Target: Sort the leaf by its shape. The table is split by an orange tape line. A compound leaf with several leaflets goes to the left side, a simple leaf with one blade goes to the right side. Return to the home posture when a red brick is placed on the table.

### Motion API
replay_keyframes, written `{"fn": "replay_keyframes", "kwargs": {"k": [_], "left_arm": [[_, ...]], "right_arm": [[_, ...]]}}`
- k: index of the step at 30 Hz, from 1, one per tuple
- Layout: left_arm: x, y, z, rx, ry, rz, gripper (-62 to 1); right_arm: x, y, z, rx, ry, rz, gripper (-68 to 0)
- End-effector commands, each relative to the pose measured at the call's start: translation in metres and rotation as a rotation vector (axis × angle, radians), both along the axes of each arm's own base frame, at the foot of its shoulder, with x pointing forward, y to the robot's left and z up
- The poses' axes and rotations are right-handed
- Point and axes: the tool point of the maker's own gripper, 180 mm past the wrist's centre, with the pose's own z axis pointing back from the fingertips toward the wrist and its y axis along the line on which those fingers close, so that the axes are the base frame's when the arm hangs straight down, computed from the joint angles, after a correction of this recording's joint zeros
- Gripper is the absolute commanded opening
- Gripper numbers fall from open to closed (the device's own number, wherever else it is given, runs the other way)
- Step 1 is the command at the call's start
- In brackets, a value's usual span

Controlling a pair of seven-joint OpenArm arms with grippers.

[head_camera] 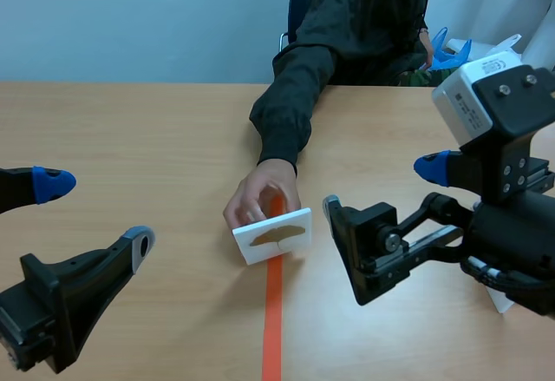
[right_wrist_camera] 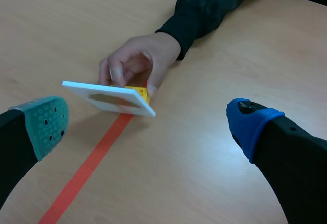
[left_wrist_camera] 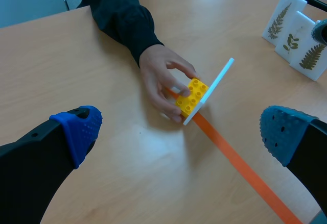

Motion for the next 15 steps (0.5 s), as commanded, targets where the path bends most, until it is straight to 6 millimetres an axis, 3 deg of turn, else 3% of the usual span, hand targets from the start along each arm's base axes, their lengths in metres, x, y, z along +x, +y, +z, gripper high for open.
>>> {"fn": "replay_keyframes", "kwargs": {"k": [1, 15], "left_arm": [[0.001, -0.002, 0.005, -0.022, -0.017, 0.0, 1.4], [-0.006, -0.008, -0.005, 0.012, 0.031, -0.048, 1.4]], "right_arm": [[0.006, -0.003, 0.01, -0.004, -0.042, -0.001, -3.7], [0.006, -0.003, 0.01, -0.004, -0.042, -0.001, -3.7]]}}
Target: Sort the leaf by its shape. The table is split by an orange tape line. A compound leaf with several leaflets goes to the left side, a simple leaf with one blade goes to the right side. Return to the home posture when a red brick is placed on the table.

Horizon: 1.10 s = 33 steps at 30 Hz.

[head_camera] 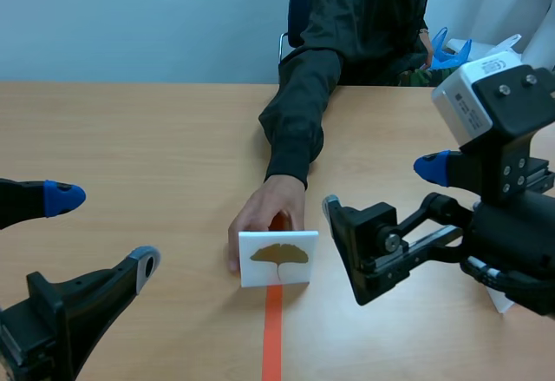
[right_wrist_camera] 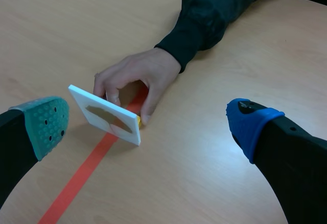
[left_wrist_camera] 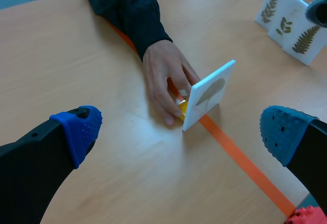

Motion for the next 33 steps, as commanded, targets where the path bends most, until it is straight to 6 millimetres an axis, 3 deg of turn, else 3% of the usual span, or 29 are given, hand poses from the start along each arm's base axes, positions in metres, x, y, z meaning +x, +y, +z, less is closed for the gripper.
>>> {"fn": "replay_keyframes", "kwargs": {"k": [1, 9, 18, 33], "left_arm": [[0.001, -0.003, 0.003, 0.004, -0.023, -0.009, 1.4], [0.01, -0.006, -0.007, 0.043, -0.03, -0.04, 1.4], [0.015, -0.025, -0.037, 0.009, 0.028, -0.11, 1.4], [0.044, -0.053, -0.087, 0.031, -0.006, -0.24, 1.4]], "right_arm": [[0.006, -0.003, 0.01, -0.004, -0.042, -0.001, -3.7], [0.006, -0.003, 0.01, -0.004, -0.042, -0.001, -3.7], [0.006, -0.003, 0.01, -0.004, -0.042, -0.001, -3.7], [0.008, -0.005, 0.01, -0.029, -0.056, -0.001, -3.7]]}}
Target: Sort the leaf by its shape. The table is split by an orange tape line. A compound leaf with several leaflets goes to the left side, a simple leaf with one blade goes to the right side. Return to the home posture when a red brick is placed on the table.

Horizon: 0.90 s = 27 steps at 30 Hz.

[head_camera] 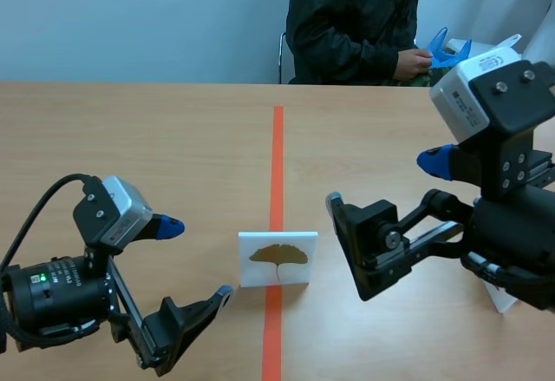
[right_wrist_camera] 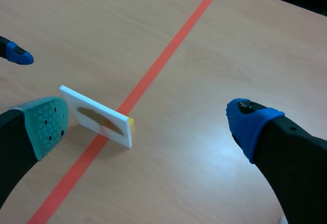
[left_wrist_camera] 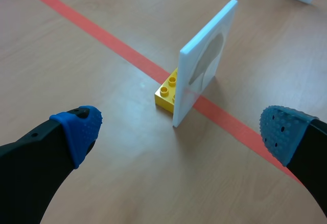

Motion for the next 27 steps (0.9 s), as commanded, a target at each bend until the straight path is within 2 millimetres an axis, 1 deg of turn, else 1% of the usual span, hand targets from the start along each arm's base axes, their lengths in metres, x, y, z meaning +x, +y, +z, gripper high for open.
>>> {"fn": "replay_keyframes", "kwargs": {"k": [1, 6, 13, 18, 20, 23, 27], "left_arm": [[0.007, -0.008, 0.012, -0.053, -0.037, -0.007, 1.4], [0.013, -0.021, 0.0, -0.051, -0.042, -0.043, 1.4], [0.015, -0.058, -0.014, -0.101, -0.01, -0.105, 1.4], [0.021, -0.077, -0.026, -0.079, -0.018, -0.115, 1.4], [0.024, -0.081, -0.031, -0.063, -0.022, -0.117, 1.4], [0.03, -0.083, -0.033, -0.059, -0.033, -0.108, 1.4], [0.034, -0.082, -0.03, -0.073, -0.051, -0.103, 1.4]], "right_arm": [[0.005, -0.003, 0.009, 0.004, -0.035, -0.002, -3.7], [0.005, -0.003, 0.009, 0.005, -0.036, -0.002, -3.7], [0.005, -0.003, 0.009, 0.005, -0.036, -0.002, -3.7], [0.005, -0.003, 0.009, 0.004, -0.035, -0.002, -3.7], [0.005, -0.003, 0.009, 0.004, -0.035, -0.002, -3.7], [0.005, -0.003, 0.009, 0.004, -0.035, -0.002, -3.7], [0.005, -0.003, 0.009, 0.004, -0.034, -0.002, -3.7]]}}
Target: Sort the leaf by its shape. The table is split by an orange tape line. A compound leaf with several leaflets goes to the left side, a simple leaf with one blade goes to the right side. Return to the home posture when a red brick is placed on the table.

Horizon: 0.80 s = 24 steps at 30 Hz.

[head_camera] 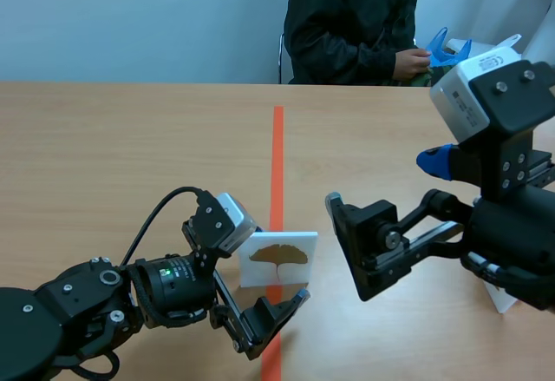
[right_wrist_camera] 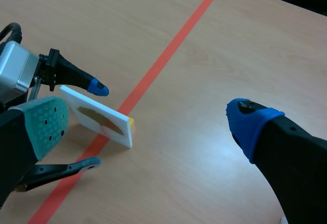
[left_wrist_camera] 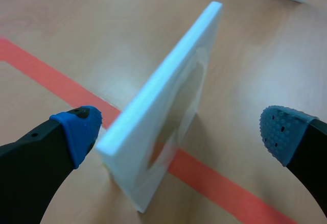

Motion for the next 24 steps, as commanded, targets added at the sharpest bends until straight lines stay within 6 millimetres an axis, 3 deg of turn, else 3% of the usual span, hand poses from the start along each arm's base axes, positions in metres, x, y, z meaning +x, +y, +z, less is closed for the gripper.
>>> {"fn": "replay_keyframes", "kwargs": {"k": [1, 3, 4, 7, 17, 18, 24], "left_arm": [[0.0068, -0.0036, 0.0148, -0.042, -0.033, 0.005, 1.4], [0.0071, -0.0038, 0.0151, -0.043, -0.034, 0.005, 1.4], [0.0069, -0.0038, 0.015, -0.043, -0.033, 0.005, -1.8], [0.0068, -0.0036, 0.0148, -0.043, -0.033, 0.007, -18.5], [0.0102, -0.0003, 0.0143, -0.032, -0.044, 0.025, -55.7], [0.0101, -0.0003, 0.0143, -0.032, -0.044, 0.024, -58.0], [0.013, -0.0002, 0.0183, -0.031, -0.056, 0.022, -58.1]], "right_arm": [[0.0047, -0.0032, 0.0082, 0.002, -0.032, -0.003, -3.7], [0.0047, -0.0032, 0.0082, 0.002, -0.032, -0.003, -3.7], [0.0047, -0.0032, 0.0082, 0.002, -0.032, -0.003, -3.7], [0.0047, -0.0032, 0.0082, 0.002, -0.032, -0.003, -3.7], [0.0045, -0.0031, 0.0077, 0.001, -0.029, -0.002, -3.7], [0.0045, -0.0031, 0.0077, 0.001, -0.029, -0.002, -3.7], [0.0041, -0.0034, 0.0063, -0.002, -0.022, -0.003, -3.7]]}}
